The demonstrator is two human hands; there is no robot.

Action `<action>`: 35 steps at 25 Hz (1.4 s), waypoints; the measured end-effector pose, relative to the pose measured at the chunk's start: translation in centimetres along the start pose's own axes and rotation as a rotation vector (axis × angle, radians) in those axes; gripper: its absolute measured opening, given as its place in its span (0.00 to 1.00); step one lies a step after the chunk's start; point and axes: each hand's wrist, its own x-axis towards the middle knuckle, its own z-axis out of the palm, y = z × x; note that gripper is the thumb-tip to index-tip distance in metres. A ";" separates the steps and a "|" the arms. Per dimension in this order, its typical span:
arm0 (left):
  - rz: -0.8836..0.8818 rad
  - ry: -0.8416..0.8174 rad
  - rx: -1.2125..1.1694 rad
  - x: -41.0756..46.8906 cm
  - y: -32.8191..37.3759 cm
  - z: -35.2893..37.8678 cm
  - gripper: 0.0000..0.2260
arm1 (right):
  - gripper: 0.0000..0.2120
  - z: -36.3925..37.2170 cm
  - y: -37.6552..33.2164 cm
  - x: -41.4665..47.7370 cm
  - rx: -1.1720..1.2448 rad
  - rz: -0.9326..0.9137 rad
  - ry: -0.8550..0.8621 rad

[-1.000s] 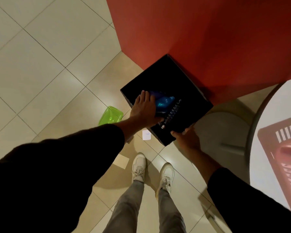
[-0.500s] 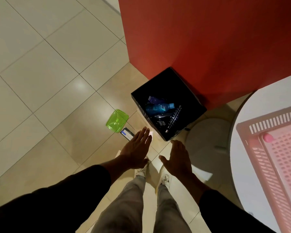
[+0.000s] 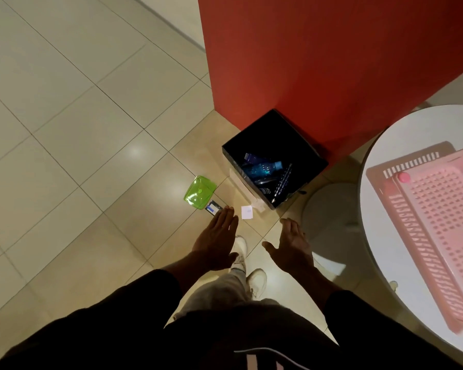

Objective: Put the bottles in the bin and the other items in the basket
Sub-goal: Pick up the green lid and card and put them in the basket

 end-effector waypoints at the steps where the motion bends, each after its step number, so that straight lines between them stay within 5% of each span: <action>1: -0.023 0.014 0.008 -1.0 0.0 0.2 0.50 | 0.40 0.3 0.2 -0.8 0.003 -0.007 0.000; 16: -0.272 0.076 -0.156 -12.5 -2.5 4.5 0.52 | 0.41 5.7 -7.0 -6.7 0.111 -0.125 -0.092; 21: -0.228 0.082 -0.154 -14.4 -7.4 5.3 0.52 | 0.40 7.6 -11.5 -5.9 0.060 -0.144 -0.062; 30: -0.070 -0.027 -0.061 -18.1 -23.3 5.3 0.52 | 0.38 13.4 -25.6 -7.1 0.144 0.097 -0.020; 35: -0.028 -0.090 -0.094 -17.9 -25.4 4.9 0.51 | 0.38 15.3 -28.2 -8.7 0.113 0.086 -0.034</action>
